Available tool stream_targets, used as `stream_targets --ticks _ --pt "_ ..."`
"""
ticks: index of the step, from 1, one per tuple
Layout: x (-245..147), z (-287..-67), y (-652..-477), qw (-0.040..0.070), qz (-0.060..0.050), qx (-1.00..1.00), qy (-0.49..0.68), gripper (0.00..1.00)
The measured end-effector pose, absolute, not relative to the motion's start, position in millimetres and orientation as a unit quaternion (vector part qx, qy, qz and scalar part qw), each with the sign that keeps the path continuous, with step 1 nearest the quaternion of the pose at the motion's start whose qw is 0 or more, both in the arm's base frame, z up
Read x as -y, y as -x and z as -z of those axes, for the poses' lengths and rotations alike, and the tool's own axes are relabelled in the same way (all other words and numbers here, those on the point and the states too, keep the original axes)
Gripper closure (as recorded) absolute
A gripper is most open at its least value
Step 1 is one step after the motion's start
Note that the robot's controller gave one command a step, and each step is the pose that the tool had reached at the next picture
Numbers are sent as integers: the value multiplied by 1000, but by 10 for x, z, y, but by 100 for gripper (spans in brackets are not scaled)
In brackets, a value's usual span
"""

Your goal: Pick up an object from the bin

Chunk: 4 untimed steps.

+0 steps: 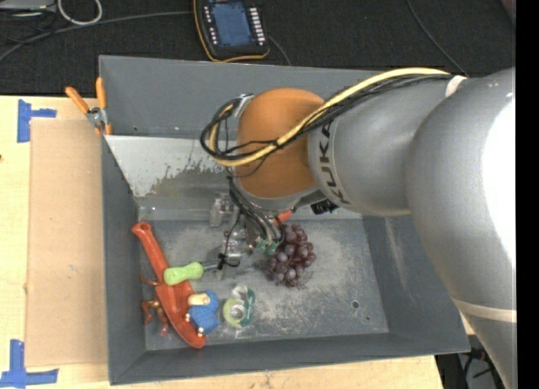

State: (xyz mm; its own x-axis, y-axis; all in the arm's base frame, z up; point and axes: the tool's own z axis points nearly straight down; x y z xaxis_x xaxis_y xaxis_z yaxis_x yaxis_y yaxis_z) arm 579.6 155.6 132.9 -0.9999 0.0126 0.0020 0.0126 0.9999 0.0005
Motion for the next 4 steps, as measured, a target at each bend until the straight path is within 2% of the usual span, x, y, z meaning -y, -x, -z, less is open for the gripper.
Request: stream_targets --ticks 1,2,3,4 --pt "-1556 -1329 -5796 1 0 1000 6 0" --pt "-1701 -817 -5436 4 0 1000 -13 0" --pt "-1694 -774 -5425 -4 1 1000 -14 0" --pt "-1690 -749 -5408 -2 1 1000 -13 100"
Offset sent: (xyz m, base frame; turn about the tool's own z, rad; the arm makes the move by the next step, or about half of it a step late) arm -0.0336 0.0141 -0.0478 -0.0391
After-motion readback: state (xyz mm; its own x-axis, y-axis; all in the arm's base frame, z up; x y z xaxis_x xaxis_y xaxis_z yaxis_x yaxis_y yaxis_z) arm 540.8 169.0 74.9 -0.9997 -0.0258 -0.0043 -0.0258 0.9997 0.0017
